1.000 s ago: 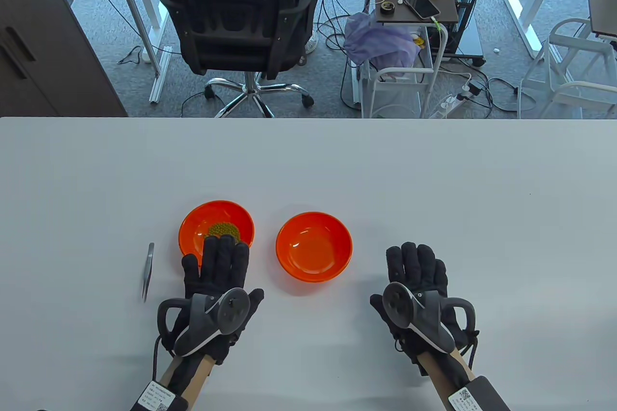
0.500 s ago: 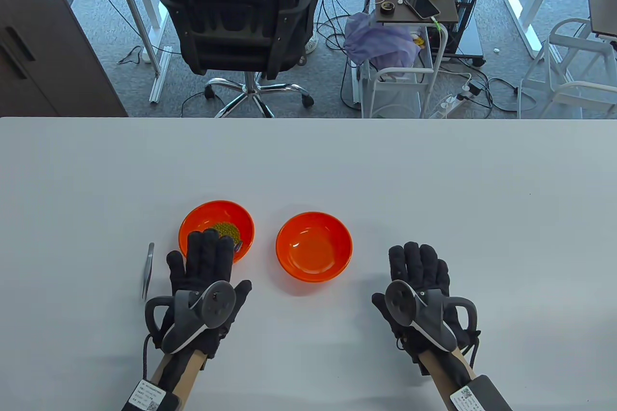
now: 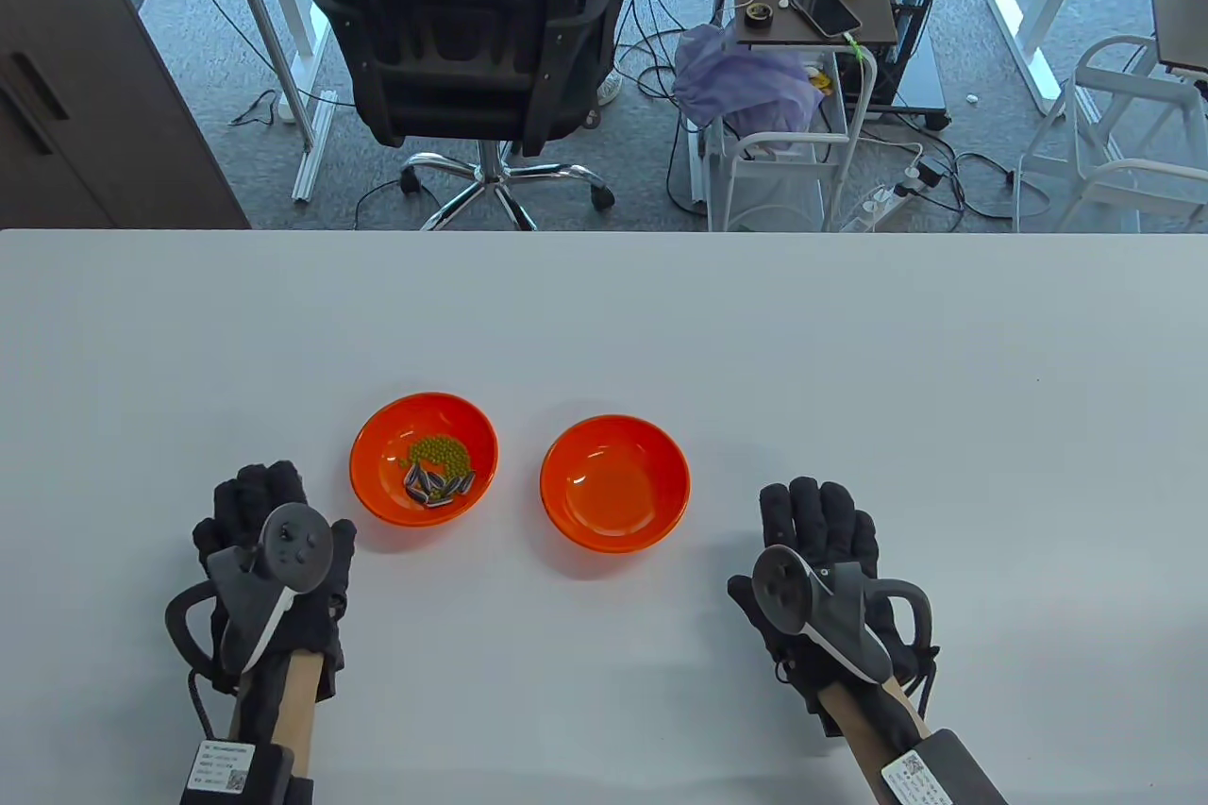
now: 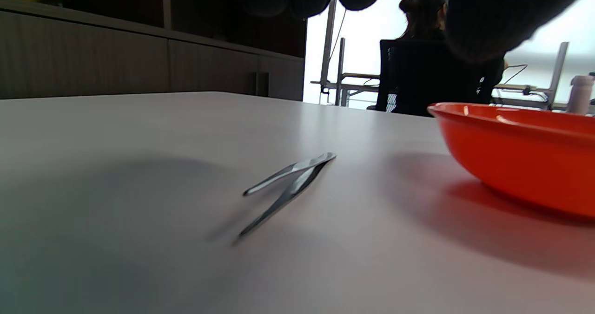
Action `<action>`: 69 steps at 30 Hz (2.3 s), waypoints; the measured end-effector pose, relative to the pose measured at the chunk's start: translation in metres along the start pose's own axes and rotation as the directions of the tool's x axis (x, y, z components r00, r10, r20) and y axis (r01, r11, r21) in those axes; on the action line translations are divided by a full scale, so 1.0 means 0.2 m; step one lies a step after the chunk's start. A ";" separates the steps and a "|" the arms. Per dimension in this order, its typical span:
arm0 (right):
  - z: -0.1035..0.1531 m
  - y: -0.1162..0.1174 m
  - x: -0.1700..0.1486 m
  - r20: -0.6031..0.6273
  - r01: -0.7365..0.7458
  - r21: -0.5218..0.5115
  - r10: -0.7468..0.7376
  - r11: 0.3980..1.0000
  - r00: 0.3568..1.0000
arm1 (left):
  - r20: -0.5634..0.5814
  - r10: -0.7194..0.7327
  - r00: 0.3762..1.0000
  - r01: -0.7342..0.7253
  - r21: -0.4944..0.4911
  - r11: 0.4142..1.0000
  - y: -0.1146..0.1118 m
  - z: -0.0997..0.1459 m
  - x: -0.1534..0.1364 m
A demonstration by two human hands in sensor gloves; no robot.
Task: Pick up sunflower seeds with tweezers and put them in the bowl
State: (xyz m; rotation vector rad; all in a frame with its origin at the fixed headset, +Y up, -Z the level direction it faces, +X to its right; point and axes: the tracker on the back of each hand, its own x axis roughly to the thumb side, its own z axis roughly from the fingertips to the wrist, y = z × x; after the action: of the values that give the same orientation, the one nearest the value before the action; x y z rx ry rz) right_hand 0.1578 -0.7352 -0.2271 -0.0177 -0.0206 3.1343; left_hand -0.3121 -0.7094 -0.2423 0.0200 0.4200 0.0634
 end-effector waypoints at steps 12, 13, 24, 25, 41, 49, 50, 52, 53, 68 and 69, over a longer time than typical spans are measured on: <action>0.00 0.01 0.00 0.004 0.005 0.015 -0.005 1.000 1.000 | -0.193 -0.104 0.976 0.064 -0.206 0.977 -0.19 -0.09 -0.12; 0.00 0.01 0.00 0.004 0.004 0.017 -0.004 1.000 1.000 | -0.196 -0.126 0.972 0.085 -0.203 0.975 -0.20 -0.10 -0.12; 0.00 0.01 0.00 0.008 0.004 0.030 -0.004 1.000 1.000 | -0.208 -0.203 0.957 0.185 -0.104 0.977 -0.22 -0.11 -0.10; 0.00 0.01 0.00 0.009 0.004 0.034 -0.004 0.999 1.000 | -0.209 -0.198 0.958 0.180 -0.099 0.979 -0.22 -0.11 -0.10; -0.01 -0.02 0.01 0.009 0.084 -0.027 -0.084 0.996 0.996 | -0.008 0.068 0.998 -0.066 0.126 0.990 0.02 0.00 0.02; 0.02 -0.10 0.02 0.069 0.228 -0.145 -0.220 0.963 0.973 | 0.417 0.133 0.899 -0.155 0.019 0.988 0.12 0.19 0.40; 0.03 -0.11 0.02 0.096 0.253 -0.164 -0.240 0.953 0.966 | 0.486 0.135 0.864 -0.147 -0.014 0.989 0.12 0.23 0.48; 0.05 -0.13 0.05 0.143 0.286 -0.191 -0.261 0.939 0.955 | 0.556 0.135 0.820 -0.133 -0.043 0.990 0.12 0.30 0.59; 0.06 -0.14 0.06 0.183 0.311 -0.203 -0.276 0.929 0.944 | 0.597 0.120 0.793 -0.109 -0.055 0.993 0.12 0.33 0.66; 0.11 -0.14 0.15 0.362 0.283 -0.206 -0.196 0.937 0.912 | 0.812 0.083 0.578 0.009 -0.108 0.994 0.09 0.58 1.12; 0.11 -0.14 0.15 0.363 0.282 -0.205 -0.194 0.937 0.911 | 0.811 0.093 0.577 0.007 -0.118 0.993 0.09 0.58 1.12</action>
State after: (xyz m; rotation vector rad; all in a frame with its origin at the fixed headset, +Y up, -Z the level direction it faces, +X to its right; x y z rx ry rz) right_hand 0.1279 -0.7071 -0.2060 0.4836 -0.3940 2.8240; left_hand -0.0612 -0.6779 -0.2275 -0.0499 -0.5388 0.1181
